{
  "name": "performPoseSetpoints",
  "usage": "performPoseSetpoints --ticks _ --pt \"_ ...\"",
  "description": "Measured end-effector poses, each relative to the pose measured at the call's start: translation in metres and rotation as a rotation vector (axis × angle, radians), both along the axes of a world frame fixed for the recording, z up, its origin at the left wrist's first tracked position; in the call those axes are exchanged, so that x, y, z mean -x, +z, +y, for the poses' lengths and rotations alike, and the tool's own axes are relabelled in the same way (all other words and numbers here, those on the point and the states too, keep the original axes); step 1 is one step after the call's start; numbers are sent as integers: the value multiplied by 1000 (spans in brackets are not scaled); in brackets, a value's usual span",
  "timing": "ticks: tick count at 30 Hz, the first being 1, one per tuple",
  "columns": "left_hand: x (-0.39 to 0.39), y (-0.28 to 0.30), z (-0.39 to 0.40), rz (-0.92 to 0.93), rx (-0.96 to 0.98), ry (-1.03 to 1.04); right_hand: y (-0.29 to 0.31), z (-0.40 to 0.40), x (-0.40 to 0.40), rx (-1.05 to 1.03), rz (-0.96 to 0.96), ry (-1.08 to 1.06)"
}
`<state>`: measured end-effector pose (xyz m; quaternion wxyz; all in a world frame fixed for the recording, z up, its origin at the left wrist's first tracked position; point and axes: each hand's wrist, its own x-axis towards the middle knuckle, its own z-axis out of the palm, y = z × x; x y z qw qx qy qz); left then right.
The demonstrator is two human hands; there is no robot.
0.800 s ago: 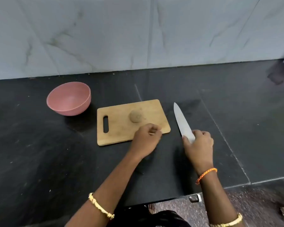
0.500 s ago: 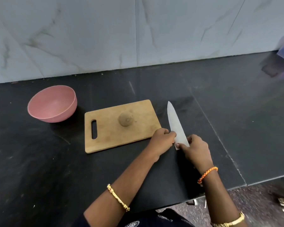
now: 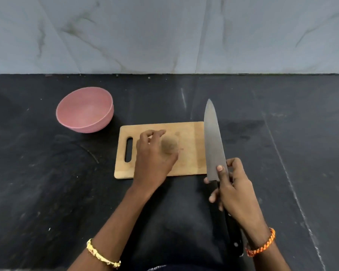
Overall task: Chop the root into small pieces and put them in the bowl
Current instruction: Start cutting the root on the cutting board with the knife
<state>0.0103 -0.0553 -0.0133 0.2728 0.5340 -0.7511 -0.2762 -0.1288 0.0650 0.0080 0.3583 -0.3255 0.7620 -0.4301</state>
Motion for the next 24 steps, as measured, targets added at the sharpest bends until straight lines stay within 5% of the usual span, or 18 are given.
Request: performPoseSetpoints --ticks 8,24 --pt "-6 -27 -17 -45 -46 -33 -12 -17 -26 45 177 95" --pt "-37 -31 -26 271 -157 -96 -23 -16 -73 -29 327 160"
